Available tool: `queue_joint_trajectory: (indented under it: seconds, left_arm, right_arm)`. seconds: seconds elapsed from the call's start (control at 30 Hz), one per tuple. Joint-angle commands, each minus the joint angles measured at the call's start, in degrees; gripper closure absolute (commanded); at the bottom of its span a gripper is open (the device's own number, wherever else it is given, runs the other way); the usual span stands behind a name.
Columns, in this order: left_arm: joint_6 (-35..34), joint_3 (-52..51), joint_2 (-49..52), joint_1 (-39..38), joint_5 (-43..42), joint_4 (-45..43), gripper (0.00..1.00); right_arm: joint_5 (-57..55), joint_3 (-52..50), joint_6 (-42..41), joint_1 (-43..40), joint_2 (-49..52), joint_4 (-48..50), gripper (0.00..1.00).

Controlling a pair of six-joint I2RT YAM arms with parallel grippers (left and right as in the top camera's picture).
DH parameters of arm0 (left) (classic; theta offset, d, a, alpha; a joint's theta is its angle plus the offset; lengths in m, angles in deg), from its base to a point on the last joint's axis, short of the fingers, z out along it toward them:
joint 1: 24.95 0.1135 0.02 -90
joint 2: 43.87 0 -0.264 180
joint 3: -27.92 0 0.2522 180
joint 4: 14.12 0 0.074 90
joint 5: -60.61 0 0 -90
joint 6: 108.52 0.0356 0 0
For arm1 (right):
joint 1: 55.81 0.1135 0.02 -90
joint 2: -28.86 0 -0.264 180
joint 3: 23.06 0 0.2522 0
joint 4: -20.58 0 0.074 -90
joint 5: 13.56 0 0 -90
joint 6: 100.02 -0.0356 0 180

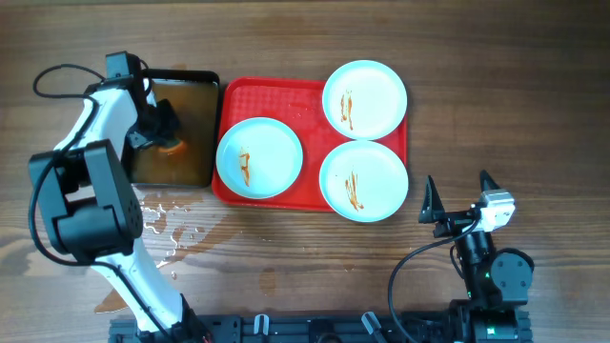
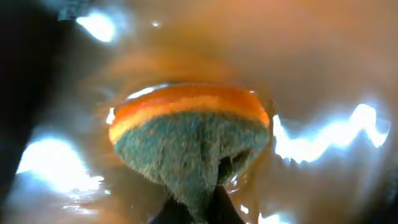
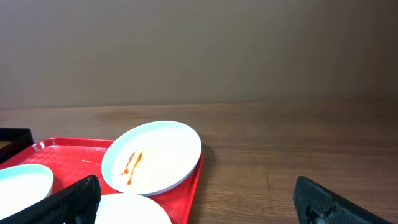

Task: Clean dirty plates on tray and stack at the side
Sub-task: 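Grasp the green-and-orange sponge with the left gripper in the water, then dip and swish the held sponge in the soapy water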

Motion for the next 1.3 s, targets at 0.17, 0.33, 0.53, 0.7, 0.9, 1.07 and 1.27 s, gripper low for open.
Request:
queue_joint_trajectory:
  seconds: [0.17, 0.33, 0.53, 0.7, 0.9, 1.07, 1.27]
  left_arm:
    - [-5.8, 1.3, -16.1, -0.2, -16.8, -8.2, 0.96]
    - [-5.7, 0.3, -15.8, -0.2, -8.9, -6.9, 0.96]
    - [-5.7, -7.7, -9.7, -0.2, -3.5, -11.0, 0.96]
    - [-5.8, -8.7, -7.8, -0.2, -3.8, -11.0, 0.96]
    - [-5.8, -8.7, -7.8, -0.2, -3.7, -8.7, 0.67]
    - [-5.7, -8.7, -7.5, -0.2, -1.7, -8.6, 0.49]
    - [-5.8, -8.7, -5.5, -0.2, -1.7, -11.0, 0.43]
  right_arm:
    - [-0.4, -0.1, -0.3, 0.3, -0.2, 0.2, 0.0]
    - [-0.4, -0.1, -0.3, 0.3, -0.2, 0.2, 0.0]
    - [-0.4, -0.1, -0.3, 0.3, -0.2, 0.2, 0.0]
    - [-0.4, -0.1, -0.3, 0.3, -0.2, 0.2, 0.0]
    - [-0.4, -0.1, -0.3, 0.3, -0.2, 0.2, 0.0]
    - [-0.4, -0.1, -0.3, 0.3, -0.2, 0.2, 0.0]
    - [-0.4, -0.1, -0.3, 0.3, -0.2, 0.2, 0.0]
